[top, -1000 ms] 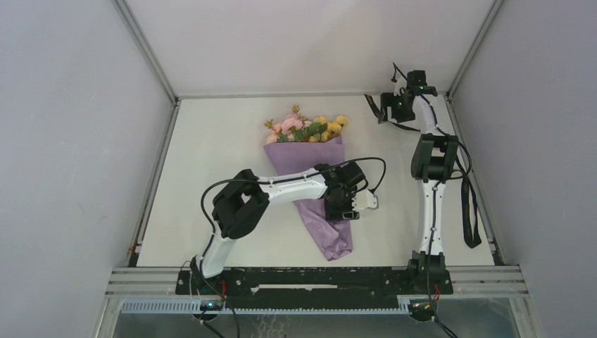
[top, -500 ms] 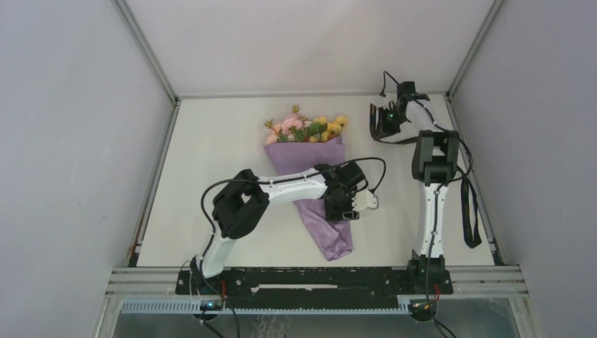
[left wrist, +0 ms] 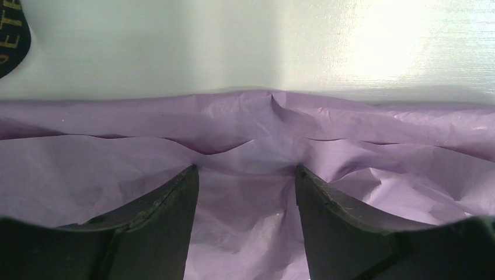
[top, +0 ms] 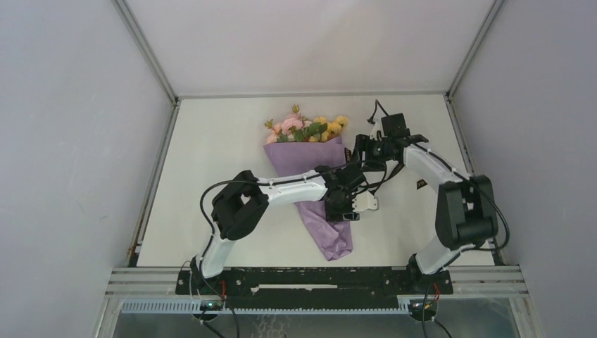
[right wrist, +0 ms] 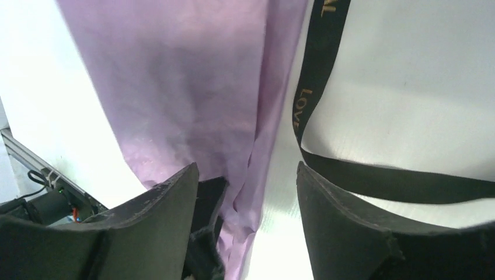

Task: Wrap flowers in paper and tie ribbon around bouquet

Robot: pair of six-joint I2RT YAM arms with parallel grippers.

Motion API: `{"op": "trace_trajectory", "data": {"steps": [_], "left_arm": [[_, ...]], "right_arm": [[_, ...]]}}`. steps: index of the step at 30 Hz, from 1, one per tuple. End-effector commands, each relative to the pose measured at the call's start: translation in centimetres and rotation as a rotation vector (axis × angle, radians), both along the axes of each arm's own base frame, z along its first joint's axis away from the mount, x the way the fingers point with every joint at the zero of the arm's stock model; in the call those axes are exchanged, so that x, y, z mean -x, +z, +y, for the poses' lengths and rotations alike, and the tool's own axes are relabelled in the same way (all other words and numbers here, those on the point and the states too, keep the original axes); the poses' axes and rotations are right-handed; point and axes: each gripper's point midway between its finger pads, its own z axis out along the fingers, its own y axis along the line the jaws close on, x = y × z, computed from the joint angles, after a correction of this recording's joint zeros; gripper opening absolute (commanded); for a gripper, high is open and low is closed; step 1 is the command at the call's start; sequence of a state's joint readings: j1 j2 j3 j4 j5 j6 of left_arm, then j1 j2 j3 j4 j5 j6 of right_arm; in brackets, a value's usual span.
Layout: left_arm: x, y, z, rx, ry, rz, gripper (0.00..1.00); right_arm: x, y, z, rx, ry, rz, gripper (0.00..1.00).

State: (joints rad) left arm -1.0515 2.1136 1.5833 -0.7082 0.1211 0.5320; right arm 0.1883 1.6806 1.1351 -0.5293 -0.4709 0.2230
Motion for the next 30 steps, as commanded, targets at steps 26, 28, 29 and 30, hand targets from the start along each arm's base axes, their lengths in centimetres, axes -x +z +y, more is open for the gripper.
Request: {"op": "trace_trajectory", "data": {"steps": [26, 28, 29, 30], "left_arm": [[0.3, -1.3, 2.4, -0.089, -0.041, -0.041, 0.67], [0.3, -1.4, 2.5, -0.093, -0.043, -0.044, 0.67], [0.3, -1.4, 2.5, -0.093, -0.044, -0.044, 0.67], [0.3, -1.4, 2.6, -0.095, -0.046, -0.045, 0.67]], "right_arm": [[1.4, -4.6, 6.9, -0.253, -0.009, 0.110, 0.78], [1.5, -4.7, 7.5, -0.286, 0.008, 0.122, 0.76], [1.5, -4.6, 7.9, -0.308, 0.017, 0.123, 0.74], [1.4, -4.6, 8.2, -0.326, 0.023, 0.127, 0.72]]}}
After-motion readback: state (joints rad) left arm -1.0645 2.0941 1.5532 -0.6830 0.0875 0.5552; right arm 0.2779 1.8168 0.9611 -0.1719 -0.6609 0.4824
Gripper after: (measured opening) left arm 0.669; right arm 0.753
